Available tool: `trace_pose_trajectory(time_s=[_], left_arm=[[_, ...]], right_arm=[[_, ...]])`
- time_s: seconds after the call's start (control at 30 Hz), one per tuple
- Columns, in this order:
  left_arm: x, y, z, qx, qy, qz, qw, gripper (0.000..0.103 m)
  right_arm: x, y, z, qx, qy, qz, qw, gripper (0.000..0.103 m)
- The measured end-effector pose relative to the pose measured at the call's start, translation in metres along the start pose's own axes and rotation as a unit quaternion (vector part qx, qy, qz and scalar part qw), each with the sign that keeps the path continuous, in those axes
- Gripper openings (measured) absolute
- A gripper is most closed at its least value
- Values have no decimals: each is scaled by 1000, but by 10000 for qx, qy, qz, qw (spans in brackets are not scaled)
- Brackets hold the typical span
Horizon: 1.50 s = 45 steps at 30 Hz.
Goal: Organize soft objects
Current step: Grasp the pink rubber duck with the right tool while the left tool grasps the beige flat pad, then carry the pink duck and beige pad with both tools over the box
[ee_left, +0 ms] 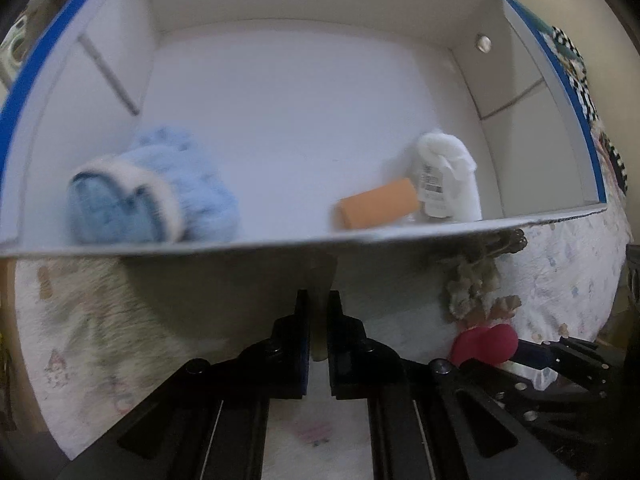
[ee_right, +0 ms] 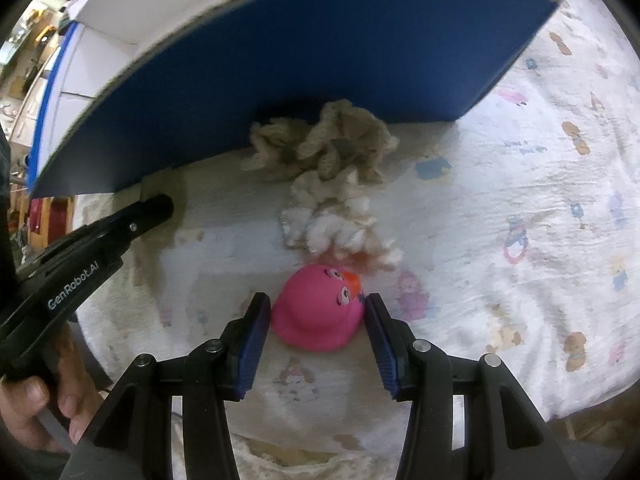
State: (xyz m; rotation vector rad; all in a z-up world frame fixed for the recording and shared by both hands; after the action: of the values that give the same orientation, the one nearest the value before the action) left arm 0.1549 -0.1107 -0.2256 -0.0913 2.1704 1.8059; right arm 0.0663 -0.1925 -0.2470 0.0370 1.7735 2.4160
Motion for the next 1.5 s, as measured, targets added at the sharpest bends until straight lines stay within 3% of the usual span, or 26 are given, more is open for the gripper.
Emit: trace_pose_trajectory(time_s=[0.17,0.37,0.67,1.07,1.27,1.5], left_arm=[[7,12,26,74,240,39,9997,7],[25,33,50,47,426,-85,9990,7],[34,93,46,-522,259,-822,9949,7],[12,153,53,-881,155,-1898,9777,7],[-2,153,49,-603,286,-1745,9824,7],[-38,175,40,-519,281,-1928,9795,7]], right_arm=[[8,6,35,-583,268,-9,9979,51],[9,16,74,-868,750,-213,9932,51],[-5,48,114,-1236,1241,-990,9796,51],[-40,134,108,-1562,923,-2549,9498,51],[-52,163,108,-1572,845,-2986,9375,51],[-71,191,109,-1579,883,-3344,9249,51]])
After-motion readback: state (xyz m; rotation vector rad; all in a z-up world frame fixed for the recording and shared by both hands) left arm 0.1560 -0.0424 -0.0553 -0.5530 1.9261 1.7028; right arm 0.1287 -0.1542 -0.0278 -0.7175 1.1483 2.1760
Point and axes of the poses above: each gripper's, at about its wrist camera, not at the fingertips, and y roughly against the way its jaws point, z to its left, x to its underside, the point moved 10 cm from there along -y, roughly the way its jaws point, and after that the axes turned 1 degree about -y, right-handed, at the moved point
